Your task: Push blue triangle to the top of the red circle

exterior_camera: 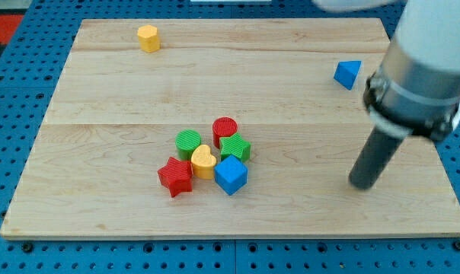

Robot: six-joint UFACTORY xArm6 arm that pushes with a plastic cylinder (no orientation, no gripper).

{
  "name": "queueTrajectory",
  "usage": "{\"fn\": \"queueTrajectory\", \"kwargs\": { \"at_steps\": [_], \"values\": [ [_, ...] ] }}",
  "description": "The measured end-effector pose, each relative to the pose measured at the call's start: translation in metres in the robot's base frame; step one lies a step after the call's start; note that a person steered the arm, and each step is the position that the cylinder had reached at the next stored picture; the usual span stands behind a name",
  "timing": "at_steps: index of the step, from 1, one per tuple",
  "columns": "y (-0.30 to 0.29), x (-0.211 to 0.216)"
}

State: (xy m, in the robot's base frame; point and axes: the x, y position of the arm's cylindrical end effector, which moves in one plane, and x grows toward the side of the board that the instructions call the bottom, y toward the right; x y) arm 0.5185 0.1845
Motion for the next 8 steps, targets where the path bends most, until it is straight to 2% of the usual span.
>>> {"fn": "queueTrajectory", "kwargs": {
  "at_steps": [1,2,3,4,6,7,8],
  "values": [
    [0.039,-0.07],
    [0.082,-0.118],
    [0.1,-0.164],
    [0.062,-0.197],
    [-0.067,-0.163],
    [-0.134,-0.159],
    [-0.138,-0.142]
  ]
}}
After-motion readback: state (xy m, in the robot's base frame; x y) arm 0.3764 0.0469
